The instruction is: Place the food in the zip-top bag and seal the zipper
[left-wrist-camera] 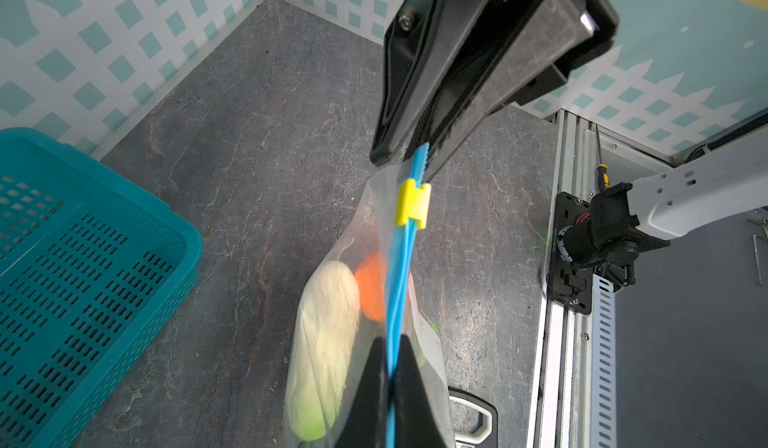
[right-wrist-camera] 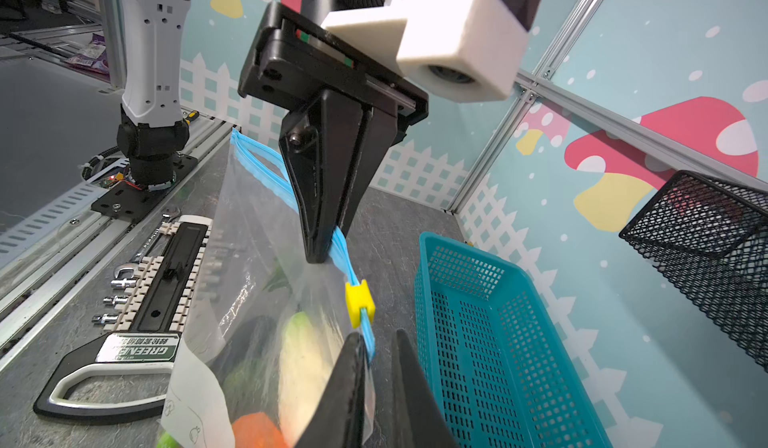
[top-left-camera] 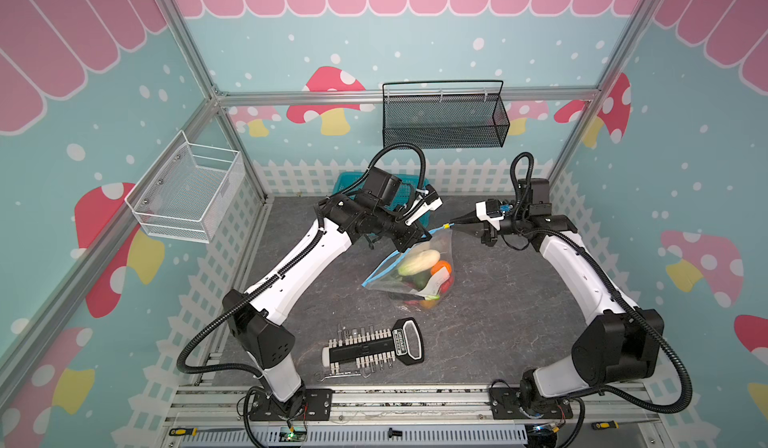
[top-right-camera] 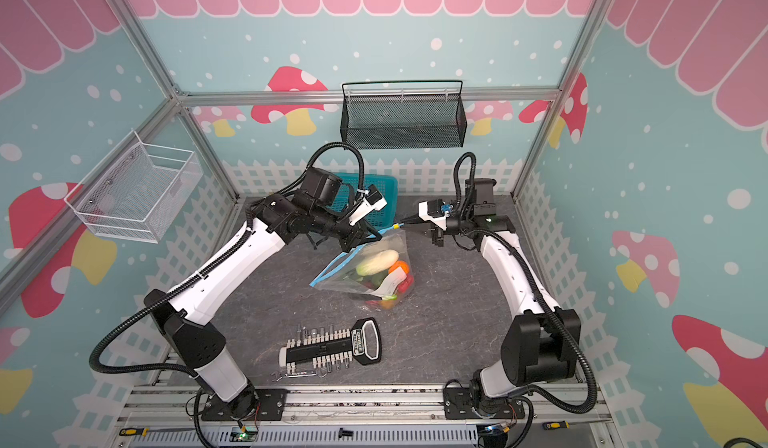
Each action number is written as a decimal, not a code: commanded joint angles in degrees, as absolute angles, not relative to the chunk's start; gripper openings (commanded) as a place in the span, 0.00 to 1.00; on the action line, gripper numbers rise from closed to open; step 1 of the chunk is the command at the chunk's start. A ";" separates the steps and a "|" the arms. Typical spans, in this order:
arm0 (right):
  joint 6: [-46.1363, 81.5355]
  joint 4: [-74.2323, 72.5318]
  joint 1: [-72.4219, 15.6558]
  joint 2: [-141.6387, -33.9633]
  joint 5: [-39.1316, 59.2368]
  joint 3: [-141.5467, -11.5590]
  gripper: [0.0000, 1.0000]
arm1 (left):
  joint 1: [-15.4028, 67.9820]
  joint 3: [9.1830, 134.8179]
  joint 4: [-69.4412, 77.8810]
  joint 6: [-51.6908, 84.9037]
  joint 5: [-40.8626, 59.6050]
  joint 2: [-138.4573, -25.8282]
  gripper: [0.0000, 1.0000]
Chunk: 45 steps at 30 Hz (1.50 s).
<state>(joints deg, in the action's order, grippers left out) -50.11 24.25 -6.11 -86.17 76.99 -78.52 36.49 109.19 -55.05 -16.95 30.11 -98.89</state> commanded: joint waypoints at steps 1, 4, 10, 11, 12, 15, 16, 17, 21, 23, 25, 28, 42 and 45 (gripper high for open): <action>-51.82 25.37 -6.39 -84.98 78.22 -79.72 0.16 | 36.74 109.16 -55.97 -19.25 29.96 -98.16 0.00; -51.67 25.36 -6.37 -85.03 78.18 -79.72 0.16 | 36.78 109.08 -55.98 -19.27 29.97 -98.19 0.00; -51.75 25.25 -6.40 -84.90 78.43 -79.78 0.16 | 36.74 109.07 -56.25 -19.25 30.06 -98.36 0.00; -51.74 25.30 -6.34 -84.90 78.44 -79.83 0.16 | 36.74 109.10 -56.27 -19.25 30.08 -98.42 0.00; -51.68 25.22 -6.33 -84.83 78.36 -79.82 0.16 | 36.74 109.10 -56.24 -19.25 30.06 -98.44 0.00; -51.39 25.17 -6.37 -85.16 78.21 -79.98 0.14 | 36.74 109.34 -56.24 -19.25 30.21 -98.56 0.00; -51.33 25.21 -6.38 -85.16 78.23 -80.09 0.13 | 36.76 109.34 -56.20 -19.25 30.22 -98.53 0.00; -51.33 25.16 -6.35 -85.17 78.28 -80.07 0.12 | 36.74 109.42 -56.21 -19.25 30.23 -98.61 0.00; -51.19 25.22 -6.45 -85.00 78.41 -80.07 0.09 | 36.76 109.73 -56.34 -19.25 30.31 -98.70 0.00; -51.30 25.22 -6.45 -84.88 78.40 -80.08 0.07 | 36.77 109.69 -56.45 -19.34 30.23 -98.69 0.00; -51.33 25.17 -6.44 -84.73 78.32 -80.13 0.06 | 36.75 109.66 -56.52 -19.42 30.04 -98.72 0.00; -51.53 25.26 -6.43 -84.38 78.48 -79.89 0.05 | 36.76 109.57 -56.50 -19.51 30.00 -98.64 0.00; -49.83 25.31 -6.45 -85.22 78.39 -80.67 0.13 | 36.76 109.76 -56.60 -19.25 29.87 -98.73 0.00; -49.83 25.57 -6.42 -85.48 78.23 -80.60 0.12 | 36.74 109.69 -56.50 -19.25 29.87 -98.64 0.00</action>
<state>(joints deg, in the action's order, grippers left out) -49.01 24.47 -6.11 -85.54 77.10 -79.37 36.51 109.19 -55.11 -17.37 29.95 -98.89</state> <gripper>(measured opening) 0.120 0.049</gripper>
